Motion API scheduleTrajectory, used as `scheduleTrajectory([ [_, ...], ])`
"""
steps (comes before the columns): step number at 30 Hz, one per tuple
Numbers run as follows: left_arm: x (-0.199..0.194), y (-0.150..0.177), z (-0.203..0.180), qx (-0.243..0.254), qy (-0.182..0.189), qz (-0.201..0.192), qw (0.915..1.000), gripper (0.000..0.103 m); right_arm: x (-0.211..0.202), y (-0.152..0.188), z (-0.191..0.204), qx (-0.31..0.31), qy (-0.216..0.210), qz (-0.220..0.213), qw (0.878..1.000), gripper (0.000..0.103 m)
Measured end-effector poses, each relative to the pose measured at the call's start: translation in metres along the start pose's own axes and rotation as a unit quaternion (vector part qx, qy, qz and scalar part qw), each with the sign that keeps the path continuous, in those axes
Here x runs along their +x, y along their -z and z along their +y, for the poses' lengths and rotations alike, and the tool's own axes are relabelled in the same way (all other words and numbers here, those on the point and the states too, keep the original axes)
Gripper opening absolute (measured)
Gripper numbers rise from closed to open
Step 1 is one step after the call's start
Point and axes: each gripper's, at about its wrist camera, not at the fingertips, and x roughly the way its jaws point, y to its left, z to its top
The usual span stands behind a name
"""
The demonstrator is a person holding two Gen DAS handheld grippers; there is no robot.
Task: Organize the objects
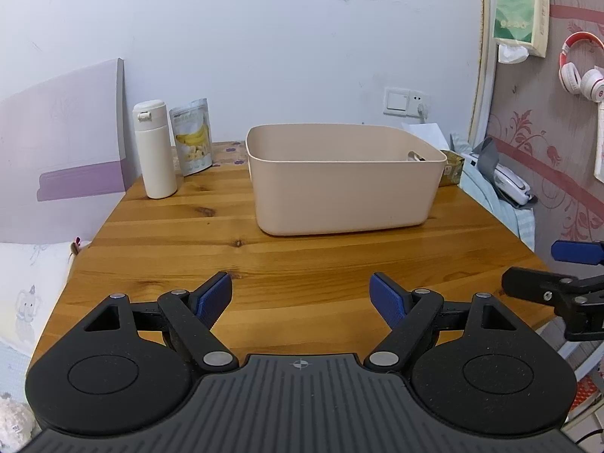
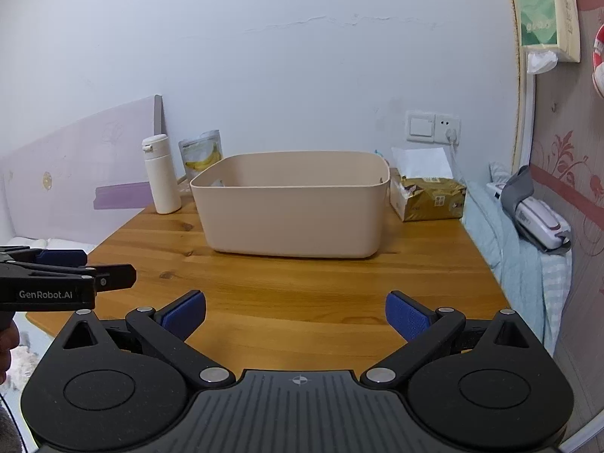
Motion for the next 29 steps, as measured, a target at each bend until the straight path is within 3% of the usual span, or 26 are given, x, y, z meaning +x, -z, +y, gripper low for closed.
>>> scheduleTrajectory([
  [29, 0.026, 0.008, 0.011, -0.028, -0.002, 0.033, 0.9991, 0.082, 0.027, 0.004, 0.001, -0.006, -0.004, 0.034, 0.999, 0.103],
])
